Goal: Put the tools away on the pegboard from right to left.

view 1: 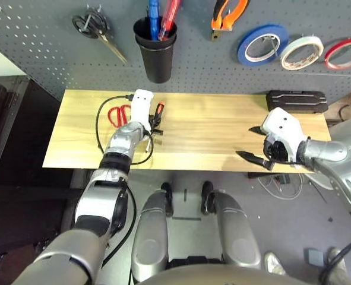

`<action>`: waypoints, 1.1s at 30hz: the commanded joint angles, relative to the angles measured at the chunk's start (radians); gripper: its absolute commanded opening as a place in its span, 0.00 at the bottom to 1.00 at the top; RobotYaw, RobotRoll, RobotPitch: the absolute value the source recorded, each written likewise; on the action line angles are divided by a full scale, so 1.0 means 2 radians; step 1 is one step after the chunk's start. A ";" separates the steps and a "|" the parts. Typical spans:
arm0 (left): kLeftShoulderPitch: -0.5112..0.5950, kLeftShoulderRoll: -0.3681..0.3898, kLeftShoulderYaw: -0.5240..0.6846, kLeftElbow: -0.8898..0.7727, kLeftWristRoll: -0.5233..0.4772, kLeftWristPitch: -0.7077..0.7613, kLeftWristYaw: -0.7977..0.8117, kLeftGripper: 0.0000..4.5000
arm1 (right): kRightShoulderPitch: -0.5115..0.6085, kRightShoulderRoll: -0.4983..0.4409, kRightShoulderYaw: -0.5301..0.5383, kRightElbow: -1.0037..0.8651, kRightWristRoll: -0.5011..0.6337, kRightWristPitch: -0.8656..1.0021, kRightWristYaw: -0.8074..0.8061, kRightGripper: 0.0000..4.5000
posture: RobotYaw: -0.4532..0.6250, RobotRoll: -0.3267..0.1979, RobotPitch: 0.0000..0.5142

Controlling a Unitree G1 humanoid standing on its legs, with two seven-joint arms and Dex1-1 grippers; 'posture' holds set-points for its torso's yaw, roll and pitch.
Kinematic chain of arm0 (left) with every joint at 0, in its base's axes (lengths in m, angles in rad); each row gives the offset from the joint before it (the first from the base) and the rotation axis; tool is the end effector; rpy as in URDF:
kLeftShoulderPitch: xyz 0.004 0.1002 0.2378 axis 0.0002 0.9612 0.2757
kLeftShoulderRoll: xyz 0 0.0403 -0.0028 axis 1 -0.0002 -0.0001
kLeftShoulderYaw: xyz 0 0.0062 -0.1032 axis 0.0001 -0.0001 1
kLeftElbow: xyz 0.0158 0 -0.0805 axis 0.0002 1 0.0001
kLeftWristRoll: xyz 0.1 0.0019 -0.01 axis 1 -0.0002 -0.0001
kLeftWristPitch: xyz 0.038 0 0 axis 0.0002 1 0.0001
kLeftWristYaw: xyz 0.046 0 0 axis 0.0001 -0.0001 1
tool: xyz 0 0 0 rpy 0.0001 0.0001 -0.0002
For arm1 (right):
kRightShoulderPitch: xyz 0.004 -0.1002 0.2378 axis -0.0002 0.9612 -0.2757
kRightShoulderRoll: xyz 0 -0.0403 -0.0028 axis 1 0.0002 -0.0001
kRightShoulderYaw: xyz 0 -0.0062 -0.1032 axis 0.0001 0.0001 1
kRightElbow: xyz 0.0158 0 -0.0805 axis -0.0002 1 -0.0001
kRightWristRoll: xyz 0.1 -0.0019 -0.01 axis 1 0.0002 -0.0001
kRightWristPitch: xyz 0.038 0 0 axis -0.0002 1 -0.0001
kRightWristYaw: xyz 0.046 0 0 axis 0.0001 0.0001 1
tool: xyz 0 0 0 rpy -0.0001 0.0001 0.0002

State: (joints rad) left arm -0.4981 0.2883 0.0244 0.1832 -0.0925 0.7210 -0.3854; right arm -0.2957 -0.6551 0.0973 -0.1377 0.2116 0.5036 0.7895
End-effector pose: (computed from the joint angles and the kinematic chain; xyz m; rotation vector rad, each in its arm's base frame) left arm 0.2887 0.1897 0.1067 0.1055 0.4344 -0.3441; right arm 0.2485 -0.2261 0.1373 -0.4075 0.2946 0.8202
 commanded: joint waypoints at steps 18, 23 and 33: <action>0.100 0.012 0.138 -0.300 -0.123 -0.025 0.007 0.13 | -0.036 0.118 -0.036 0.179 0.019 -0.320 0.027 1.00 | 0.66 0.62 0.41; 0.069 0.030 0.152 -0.307 -0.136 -0.034 0.017 0.13 | -0.038 0.124 -0.045 0.176 0.030 -0.331 0.031 1.00 | 0.66 0.62 0.41; -0.047 0.060 0.174 -0.306 -0.184 0.011 0.056 0.13 | -0.028 0.096 -0.076 0.074 0.092 -0.244 0.027 1.00 | 0.64 0.62 0.42</action>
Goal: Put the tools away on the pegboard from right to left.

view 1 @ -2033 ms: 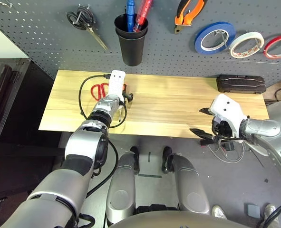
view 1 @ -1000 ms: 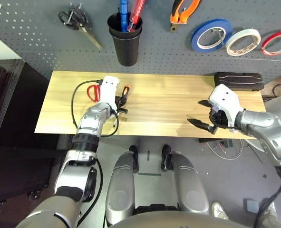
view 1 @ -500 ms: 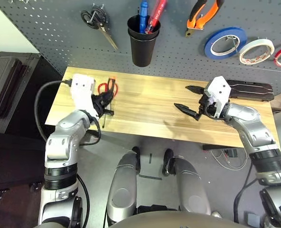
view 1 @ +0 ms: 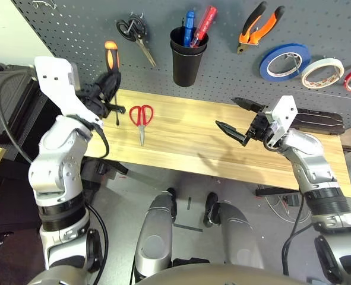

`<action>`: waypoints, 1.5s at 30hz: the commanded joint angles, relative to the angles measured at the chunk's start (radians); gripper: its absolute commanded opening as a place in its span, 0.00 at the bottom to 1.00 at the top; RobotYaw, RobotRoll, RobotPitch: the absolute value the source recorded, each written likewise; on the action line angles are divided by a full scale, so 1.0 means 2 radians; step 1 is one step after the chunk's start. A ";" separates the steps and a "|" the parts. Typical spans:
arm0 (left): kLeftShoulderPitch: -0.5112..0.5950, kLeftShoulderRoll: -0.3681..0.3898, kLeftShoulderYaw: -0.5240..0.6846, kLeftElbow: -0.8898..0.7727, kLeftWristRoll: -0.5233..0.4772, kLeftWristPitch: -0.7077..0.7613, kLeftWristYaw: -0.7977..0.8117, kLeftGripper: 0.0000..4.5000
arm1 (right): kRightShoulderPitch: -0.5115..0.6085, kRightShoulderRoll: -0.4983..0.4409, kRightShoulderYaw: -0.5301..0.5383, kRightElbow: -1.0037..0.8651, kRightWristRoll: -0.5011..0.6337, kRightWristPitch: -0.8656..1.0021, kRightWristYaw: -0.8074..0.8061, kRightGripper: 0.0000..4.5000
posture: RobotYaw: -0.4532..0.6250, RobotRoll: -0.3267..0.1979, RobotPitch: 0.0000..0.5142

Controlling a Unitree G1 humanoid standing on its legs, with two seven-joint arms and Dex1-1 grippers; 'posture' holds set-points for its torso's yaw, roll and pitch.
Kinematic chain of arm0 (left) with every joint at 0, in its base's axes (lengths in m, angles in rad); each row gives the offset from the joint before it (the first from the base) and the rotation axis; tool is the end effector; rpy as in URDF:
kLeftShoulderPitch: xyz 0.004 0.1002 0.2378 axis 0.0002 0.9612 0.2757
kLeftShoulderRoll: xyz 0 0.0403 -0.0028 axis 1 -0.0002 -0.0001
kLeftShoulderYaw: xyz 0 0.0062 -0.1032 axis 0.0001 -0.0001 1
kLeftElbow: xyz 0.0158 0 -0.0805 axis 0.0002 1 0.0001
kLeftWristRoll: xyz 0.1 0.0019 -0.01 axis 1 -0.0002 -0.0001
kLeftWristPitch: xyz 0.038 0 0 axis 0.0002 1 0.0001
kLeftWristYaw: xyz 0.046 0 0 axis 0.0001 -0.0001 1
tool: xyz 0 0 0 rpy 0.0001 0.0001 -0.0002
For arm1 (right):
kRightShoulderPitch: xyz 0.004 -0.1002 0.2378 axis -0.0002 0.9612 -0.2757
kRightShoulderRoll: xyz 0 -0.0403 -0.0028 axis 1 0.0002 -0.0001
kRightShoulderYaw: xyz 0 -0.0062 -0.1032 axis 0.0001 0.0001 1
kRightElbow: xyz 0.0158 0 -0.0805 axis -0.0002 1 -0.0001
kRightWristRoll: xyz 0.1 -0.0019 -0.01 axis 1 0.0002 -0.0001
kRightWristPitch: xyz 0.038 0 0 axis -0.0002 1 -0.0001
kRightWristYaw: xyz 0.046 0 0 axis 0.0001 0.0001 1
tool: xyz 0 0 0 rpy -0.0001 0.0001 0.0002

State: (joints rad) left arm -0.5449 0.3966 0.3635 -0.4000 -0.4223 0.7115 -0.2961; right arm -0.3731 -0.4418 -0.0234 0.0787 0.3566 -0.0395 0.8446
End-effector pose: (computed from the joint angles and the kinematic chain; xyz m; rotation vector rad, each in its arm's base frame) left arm 0.2396 0.2256 0.2324 0.0025 -0.3210 -0.2758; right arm 0.2673 -0.2168 0.1379 -0.2153 -0.2866 0.8736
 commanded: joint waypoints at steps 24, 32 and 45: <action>-0.232 -0.053 -0.007 0.075 -0.063 -0.005 0.097 0.13 | 0.009 -0.082 -0.084 -0.127 0.104 0.201 -0.020 1.00 | 0.55 0.62 0.43; -0.251 -0.102 -0.031 0.122 -0.042 -0.095 0.109 0.13 | 0.010 -0.086 -0.084 -0.128 0.097 0.200 -0.022 1.00 | 0.53 0.62 0.44; -0.287 -0.184 -0.062 0.308 0.024 -0.283 0.129 0.13 | 0.011 -0.084 -0.082 -0.122 0.077 0.189 -0.038 1.00 | 0.50 0.62 0.45</action>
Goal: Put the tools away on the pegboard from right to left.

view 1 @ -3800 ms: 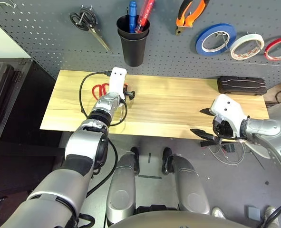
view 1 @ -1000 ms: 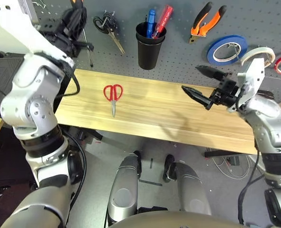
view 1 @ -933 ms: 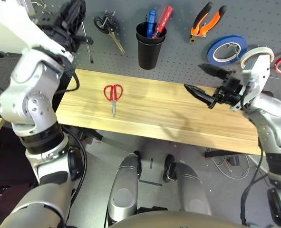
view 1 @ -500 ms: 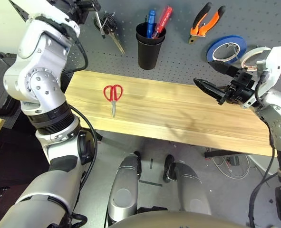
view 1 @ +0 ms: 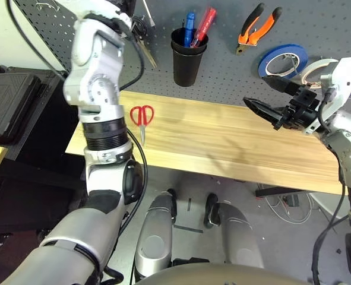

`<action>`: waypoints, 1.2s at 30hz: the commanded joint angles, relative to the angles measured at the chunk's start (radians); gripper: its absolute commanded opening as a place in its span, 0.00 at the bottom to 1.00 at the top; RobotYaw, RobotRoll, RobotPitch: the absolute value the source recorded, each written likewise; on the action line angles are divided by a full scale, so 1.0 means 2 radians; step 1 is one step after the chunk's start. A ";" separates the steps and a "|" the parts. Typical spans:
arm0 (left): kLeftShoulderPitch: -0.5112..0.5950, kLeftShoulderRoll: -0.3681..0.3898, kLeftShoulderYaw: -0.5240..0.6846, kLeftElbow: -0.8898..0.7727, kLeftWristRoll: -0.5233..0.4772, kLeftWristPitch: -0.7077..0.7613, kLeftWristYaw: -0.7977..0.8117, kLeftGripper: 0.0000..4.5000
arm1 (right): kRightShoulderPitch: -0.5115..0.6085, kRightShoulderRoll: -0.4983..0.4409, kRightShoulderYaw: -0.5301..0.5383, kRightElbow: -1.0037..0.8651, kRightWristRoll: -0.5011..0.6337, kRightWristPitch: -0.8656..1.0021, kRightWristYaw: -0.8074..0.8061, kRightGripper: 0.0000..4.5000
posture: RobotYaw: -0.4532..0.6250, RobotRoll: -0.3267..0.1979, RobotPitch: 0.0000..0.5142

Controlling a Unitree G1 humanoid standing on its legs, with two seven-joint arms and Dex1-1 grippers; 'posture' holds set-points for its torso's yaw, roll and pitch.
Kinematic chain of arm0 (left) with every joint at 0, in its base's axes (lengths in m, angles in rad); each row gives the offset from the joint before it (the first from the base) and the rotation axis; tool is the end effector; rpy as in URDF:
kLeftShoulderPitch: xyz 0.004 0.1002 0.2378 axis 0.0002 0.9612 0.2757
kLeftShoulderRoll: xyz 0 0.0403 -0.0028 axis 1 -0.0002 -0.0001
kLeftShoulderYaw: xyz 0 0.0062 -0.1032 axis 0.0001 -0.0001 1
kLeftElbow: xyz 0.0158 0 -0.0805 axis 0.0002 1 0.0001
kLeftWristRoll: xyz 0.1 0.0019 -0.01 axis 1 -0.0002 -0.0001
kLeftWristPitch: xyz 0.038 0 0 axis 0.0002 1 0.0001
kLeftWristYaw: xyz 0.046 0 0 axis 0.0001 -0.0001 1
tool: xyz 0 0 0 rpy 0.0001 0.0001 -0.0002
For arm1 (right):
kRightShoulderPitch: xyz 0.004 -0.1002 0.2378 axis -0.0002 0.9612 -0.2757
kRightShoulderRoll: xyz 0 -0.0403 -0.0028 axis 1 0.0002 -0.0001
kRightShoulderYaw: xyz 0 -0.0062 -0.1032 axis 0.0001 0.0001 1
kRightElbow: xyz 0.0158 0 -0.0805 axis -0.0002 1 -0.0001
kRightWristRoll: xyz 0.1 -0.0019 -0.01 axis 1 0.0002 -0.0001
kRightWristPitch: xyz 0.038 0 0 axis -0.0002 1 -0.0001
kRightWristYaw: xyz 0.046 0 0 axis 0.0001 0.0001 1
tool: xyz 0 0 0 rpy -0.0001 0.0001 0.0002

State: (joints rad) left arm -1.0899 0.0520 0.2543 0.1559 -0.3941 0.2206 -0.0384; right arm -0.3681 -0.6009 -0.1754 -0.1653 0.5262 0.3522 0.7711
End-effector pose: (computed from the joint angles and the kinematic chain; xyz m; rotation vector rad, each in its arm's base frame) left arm 0.3133 0.1223 0.2965 -0.4039 -0.6666 -0.3056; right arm 0.2488 -0.2468 0.1874 -0.1572 -0.2001 0.7813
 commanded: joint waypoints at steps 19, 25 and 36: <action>0.004 -0.029 -0.041 0.156 0.059 -0.141 -0.026 0.36 | 0.013 -0.001 0.000 -0.018 -0.007 -0.005 -0.019 1.00 | 0.47 0.62 0.46; 0.020 -0.016 -0.044 0.099 0.060 -0.115 -0.017 0.89 | 0.011 0.001 0.006 -0.014 -0.009 -0.008 -0.016 1.00 | 0.49 0.62 0.47; 0.124 0.080 -0.031 -0.193 -0.014 0.087 -0.043 0.99 | 0.006 0.007 0.019 0.001 -0.014 -0.014 0.008 1.00 | 0.54 0.62 0.50</action>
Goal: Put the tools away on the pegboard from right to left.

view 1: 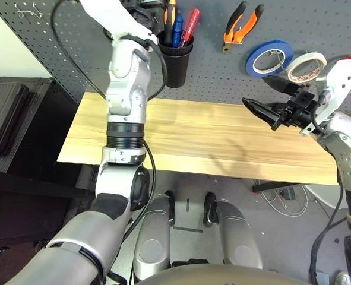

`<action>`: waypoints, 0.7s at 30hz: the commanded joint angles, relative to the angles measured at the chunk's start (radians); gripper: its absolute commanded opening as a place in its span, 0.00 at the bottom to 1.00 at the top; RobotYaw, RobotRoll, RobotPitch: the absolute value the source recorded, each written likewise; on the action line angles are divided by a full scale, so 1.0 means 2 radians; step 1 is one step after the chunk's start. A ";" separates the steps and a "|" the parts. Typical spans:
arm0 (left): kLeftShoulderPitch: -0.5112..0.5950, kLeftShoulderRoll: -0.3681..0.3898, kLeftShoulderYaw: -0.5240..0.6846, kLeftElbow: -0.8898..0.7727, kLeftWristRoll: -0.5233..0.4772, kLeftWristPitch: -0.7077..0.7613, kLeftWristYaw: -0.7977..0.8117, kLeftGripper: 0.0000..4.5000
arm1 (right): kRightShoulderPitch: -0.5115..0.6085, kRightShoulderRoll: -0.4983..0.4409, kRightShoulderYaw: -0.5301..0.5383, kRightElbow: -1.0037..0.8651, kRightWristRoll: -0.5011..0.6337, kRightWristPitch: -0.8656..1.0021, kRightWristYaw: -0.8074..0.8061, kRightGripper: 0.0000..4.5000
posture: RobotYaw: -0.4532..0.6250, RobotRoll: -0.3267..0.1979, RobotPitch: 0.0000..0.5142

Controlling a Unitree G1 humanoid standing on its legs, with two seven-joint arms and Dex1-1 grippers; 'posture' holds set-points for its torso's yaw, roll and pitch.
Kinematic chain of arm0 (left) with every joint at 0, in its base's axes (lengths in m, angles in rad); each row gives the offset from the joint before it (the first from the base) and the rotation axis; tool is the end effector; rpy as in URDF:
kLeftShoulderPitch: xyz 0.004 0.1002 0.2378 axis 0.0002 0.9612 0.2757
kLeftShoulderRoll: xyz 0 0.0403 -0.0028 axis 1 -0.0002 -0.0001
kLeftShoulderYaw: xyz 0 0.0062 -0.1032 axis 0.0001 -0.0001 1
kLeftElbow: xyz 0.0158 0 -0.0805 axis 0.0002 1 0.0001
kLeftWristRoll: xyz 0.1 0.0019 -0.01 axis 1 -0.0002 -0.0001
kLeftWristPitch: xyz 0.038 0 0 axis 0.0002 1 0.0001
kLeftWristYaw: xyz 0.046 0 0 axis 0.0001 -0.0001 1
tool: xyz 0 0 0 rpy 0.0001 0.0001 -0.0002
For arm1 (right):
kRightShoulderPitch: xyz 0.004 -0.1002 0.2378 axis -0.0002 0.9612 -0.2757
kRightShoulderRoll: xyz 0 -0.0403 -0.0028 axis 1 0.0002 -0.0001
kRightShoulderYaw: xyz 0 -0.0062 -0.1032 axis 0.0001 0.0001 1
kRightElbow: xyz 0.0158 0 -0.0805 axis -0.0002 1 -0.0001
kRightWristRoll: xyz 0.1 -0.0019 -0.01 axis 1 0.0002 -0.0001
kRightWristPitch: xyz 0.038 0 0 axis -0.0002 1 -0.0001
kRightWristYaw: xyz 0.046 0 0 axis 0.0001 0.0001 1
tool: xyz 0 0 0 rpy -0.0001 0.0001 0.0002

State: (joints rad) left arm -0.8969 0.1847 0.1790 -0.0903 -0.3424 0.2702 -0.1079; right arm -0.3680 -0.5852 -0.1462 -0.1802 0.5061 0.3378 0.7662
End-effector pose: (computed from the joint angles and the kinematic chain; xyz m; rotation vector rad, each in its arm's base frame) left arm 0.2872 0.1503 0.2786 -0.1546 -0.7125 -0.2998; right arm 0.2494 -0.2387 0.1854 -0.1734 -0.2067 0.8022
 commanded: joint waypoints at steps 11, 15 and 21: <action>0.194 0.121 0.078 -0.216 -0.177 0.279 -0.017 0.99 | 0.012 -0.018 0.055 0.014 -0.027 0.027 0.049 1.00 | 0.60 0.62 0.55; 0.256 0.150 0.072 -0.217 -0.182 0.309 -0.033 0.99 | 0.004 -0.027 0.090 0.025 -0.054 0.039 0.055 1.00 | 0.60 0.62 0.58; 0.294 0.158 0.043 -0.175 -0.149 0.320 -0.031 0.99 | 0.000 -0.016 0.116 0.036 -0.082 0.031 0.053 1.00 | 0.60 0.62 0.62</action>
State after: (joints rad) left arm -0.3267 0.5054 0.2814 -0.4585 -0.6588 0.8877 -0.1782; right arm -0.3763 -0.6129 0.0730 -0.1147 0.3573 0.4062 0.8689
